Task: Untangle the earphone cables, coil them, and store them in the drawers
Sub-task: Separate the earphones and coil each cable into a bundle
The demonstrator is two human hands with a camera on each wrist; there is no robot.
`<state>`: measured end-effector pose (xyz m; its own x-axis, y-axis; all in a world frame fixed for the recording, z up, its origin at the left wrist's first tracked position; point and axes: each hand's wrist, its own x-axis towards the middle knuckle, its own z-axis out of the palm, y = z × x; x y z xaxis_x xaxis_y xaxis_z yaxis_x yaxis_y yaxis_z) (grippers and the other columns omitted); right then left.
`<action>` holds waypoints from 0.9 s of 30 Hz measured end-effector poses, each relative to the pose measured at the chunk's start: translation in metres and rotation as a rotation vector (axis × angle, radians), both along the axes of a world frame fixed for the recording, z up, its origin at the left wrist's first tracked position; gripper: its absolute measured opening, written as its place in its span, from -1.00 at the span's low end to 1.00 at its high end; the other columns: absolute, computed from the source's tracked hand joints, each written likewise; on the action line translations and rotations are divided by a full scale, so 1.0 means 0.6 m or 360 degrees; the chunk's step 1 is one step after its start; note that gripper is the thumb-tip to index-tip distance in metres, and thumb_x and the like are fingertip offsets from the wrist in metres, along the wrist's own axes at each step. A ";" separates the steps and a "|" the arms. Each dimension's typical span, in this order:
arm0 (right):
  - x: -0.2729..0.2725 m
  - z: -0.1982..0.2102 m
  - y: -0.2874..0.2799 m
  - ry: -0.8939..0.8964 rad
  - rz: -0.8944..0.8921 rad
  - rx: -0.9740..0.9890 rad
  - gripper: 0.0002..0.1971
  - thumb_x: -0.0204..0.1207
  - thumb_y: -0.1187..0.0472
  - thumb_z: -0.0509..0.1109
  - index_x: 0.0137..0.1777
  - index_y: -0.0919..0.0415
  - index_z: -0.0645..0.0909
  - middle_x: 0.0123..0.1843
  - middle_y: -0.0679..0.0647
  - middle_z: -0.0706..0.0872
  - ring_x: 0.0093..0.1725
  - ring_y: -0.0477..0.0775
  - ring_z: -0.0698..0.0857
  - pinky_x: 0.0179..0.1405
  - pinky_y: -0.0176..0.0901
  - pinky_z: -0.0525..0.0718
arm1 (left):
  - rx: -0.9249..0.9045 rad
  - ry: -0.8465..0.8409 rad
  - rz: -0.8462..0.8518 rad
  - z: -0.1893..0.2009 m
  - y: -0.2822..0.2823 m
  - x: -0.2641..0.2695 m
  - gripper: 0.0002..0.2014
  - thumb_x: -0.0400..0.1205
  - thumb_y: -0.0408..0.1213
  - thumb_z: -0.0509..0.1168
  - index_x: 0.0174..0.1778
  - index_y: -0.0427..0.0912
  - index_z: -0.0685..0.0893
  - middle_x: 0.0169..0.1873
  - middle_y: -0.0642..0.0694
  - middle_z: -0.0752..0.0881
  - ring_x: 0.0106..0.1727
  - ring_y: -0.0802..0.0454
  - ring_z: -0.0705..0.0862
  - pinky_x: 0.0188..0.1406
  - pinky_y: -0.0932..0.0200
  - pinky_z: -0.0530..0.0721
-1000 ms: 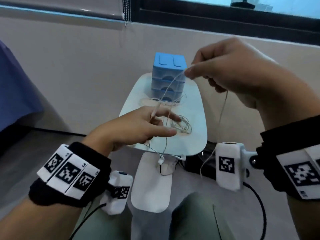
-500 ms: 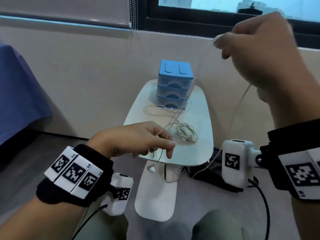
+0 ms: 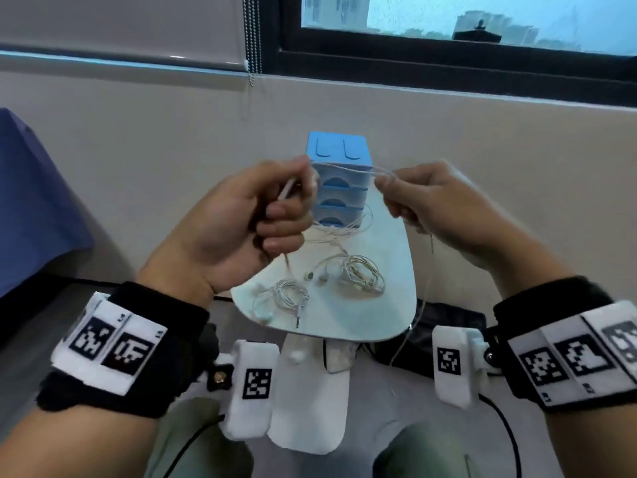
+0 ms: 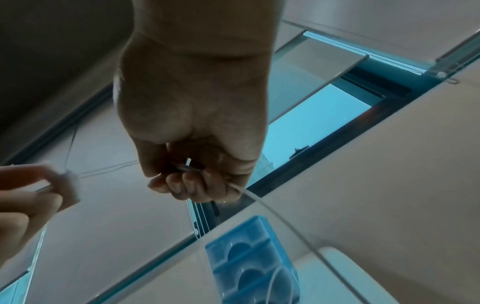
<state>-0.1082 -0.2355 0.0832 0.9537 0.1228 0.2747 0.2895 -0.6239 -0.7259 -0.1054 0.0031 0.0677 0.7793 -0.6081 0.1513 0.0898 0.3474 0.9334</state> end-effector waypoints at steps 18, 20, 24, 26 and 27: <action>-0.043 -0.122 0.027 0.0309 0.0081 -0.0143 -0.76 0.69 0.07 0.39 -0.23 0.08 0.62 -0.44 -0.07 0.61 -0.43 -0.07 0.54 -0.31 -0.12 0.57 | -0.0194 0.0373 0.0427 0.010 -0.034 0.052 -0.66 0.85 -0.24 0.09 0.31 -0.37 0.67 -0.50 0.07 0.42 -0.64 0.22 0.32 -0.68 0.39 0.38; -0.063 -0.098 0.043 0.0219 0.0190 -0.0236 -0.83 0.68 0.13 0.36 -0.16 0.10 0.60 -0.35 -0.05 0.64 -0.33 -0.01 0.63 -0.25 -0.04 0.67 | -0.0219 0.0358 0.0584 0.008 -0.046 0.055 -0.73 0.86 -0.29 0.11 0.21 -0.40 0.64 -0.46 -0.01 0.64 -0.59 0.23 0.52 -0.59 0.36 0.58; -0.091 -0.031 0.062 0.0001 0.0326 -0.0576 -0.79 0.73 0.14 0.30 -0.02 0.24 0.70 -0.24 -0.02 0.71 -0.20 0.02 0.65 -0.08 0.03 0.68 | -0.0238 0.0200 0.0746 0.000 -0.064 0.048 -0.81 0.89 -0.38 0.01 0.13 -0.37 0.49 -0.13 -0.41 0.86 -0.12 -0.15 0.90 -0.18 0.16 0.87; -0.097 0.005 0.065 -0.0080 0.0371 -0.0806 -0.81 0.72 0.11 0.32 -0.01 0.17 0.71 -0.23 -0.04 0.71 -0.20 -0.04 0.66 -0.10 -0.07 0.64 | 0.0067 -0.0053 0.0823 -0.007 -0.069 0.043 -0.81 0.91 -0.35 -0.04 0.21 -0.28 0.47 -0.12 -0.38 0.86 -0.08 -0.18 0.90 -0.17 0.15 0.87; -0.099 0.021 0.064 -0.0096 0.0402 -0.0919 -0.82 0.72 0.09 0.33 -0.02 0.13 0.72 -0.27 -0.07 0.70 -0.22 -0.08 0.67 -0.12 -0.10 0.63 | 0.0257 -0.0202 0.0824 -0.010 -0.070 0.038 -0.80 0.91 -0.33 -0.04 0.21 -0.21 0.50 -0.17 -0.33 0.87 -0.17 -0.14 0.90 -0.26 0.16 0.84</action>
